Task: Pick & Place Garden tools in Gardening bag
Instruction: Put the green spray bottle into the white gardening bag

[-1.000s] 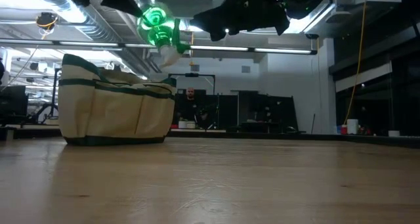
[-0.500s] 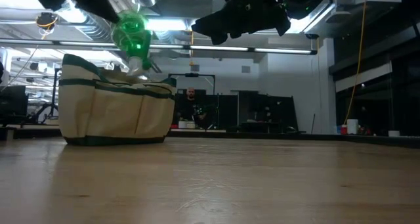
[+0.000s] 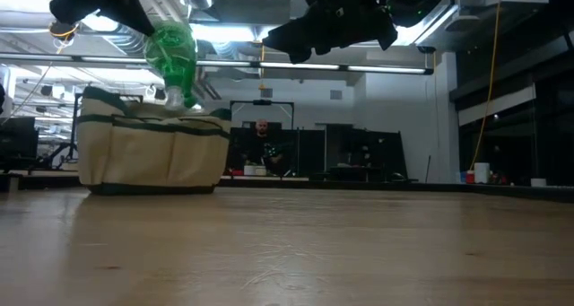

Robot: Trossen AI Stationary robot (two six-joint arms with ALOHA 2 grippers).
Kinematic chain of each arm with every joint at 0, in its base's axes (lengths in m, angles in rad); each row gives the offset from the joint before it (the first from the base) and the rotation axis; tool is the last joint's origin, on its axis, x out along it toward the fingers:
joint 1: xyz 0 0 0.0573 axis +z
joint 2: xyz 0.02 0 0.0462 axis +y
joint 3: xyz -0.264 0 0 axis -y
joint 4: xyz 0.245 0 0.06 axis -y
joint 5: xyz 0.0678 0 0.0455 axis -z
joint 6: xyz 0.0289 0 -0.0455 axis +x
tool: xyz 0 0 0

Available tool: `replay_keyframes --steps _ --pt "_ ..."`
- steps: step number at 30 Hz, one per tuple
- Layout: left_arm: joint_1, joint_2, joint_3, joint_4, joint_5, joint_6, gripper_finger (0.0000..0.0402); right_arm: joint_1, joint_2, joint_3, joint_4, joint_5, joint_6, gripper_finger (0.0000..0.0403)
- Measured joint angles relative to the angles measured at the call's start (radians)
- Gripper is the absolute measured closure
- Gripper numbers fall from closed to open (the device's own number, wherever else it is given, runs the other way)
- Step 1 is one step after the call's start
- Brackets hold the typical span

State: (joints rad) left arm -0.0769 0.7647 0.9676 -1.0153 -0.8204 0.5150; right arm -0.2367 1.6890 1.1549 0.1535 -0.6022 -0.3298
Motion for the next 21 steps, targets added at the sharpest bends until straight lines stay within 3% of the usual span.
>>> replay_keyframes --steps 3,7,16,21 --pt "0.000 0.001 0.000 -0.001 0.001 -0.101 0.0399 0.002 0.000 0.000 -0.001 0.000 0.011 0.0275" --pt "0.000 0.002 0.000 -0.026 0.008 -0.370 0.0399 0.002 0.000 0.000 -0.011 0.000 0.034 0.0275" --pt "0.000 0.030 0.000 -0.265 0.023 -0.829 0.0399 0.002 0.001 0.000 -0.024 0.000 0.034 0.0275" --pt "0.000 0.046 0.000 -0.348 0.021 -1.002 0.0399 0.002 0.001 0.000 -0.024 0.000 0.034 0.0275"
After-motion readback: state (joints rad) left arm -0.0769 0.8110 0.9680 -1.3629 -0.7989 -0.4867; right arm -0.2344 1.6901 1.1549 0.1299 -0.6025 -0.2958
